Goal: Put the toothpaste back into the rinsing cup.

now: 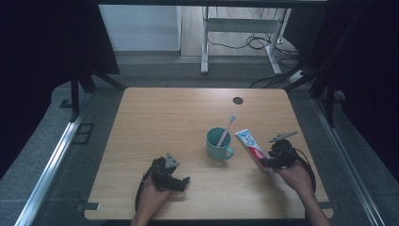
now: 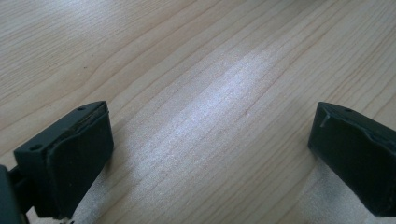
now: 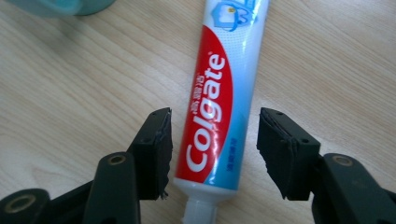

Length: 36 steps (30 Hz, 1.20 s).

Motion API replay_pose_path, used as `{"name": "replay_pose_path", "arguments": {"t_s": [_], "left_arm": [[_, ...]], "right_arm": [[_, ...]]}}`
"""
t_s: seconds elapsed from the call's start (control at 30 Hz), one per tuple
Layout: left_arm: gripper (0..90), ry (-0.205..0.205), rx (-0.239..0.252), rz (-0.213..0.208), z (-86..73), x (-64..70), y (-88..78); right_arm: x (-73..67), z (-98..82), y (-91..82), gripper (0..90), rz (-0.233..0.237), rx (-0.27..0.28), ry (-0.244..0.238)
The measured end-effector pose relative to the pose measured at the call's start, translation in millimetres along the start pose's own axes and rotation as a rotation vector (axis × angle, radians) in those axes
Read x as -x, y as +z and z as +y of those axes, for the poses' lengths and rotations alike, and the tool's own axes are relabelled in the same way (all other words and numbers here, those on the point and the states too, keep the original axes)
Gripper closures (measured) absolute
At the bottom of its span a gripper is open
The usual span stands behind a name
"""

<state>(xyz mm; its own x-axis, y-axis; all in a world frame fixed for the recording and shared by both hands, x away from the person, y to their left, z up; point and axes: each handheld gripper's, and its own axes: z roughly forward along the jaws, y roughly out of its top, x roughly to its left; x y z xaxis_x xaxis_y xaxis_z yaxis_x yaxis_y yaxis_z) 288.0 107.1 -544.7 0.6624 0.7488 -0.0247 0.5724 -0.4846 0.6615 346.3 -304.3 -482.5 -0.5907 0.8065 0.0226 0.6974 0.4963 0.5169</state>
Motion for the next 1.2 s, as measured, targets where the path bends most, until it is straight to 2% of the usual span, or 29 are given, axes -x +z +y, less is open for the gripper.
{"name": "replay_pose_path", "arguments": {"t_s": [0.4,0.47,0.73,0.97,1.2], "left_arm": [[0.2,0.004,-0.004,-0.001,0.0,-0.2,-0.3],[0.2,0.004,-0.004,-0.001,0.1,-0.1,-0.4],[0.3,0.005,-0.004,-0.001,0.1,-0.2,-0.4],[0.4,0.005,-0.004,-0.002,0.0,-0.2,-0.4],[0.4,0.006,-0.004,-0.001,0.1,-0.2,-0.4]], "right_arm": [[5.7,13.2,12.3,40.0,-0.003,-0.080,0.018],[5.8,17.3,16.6,39.5,-0.003,-0.114,0.018],[5.6,28.1,24.7,39.3,-0.013,-0.187,0.017],[4.7,43.4,35.8,39.3,-0.022,-0.286,0.013],[2.5,53.7,42.8,39.3,-0.038,-0.346,0.005]]}}
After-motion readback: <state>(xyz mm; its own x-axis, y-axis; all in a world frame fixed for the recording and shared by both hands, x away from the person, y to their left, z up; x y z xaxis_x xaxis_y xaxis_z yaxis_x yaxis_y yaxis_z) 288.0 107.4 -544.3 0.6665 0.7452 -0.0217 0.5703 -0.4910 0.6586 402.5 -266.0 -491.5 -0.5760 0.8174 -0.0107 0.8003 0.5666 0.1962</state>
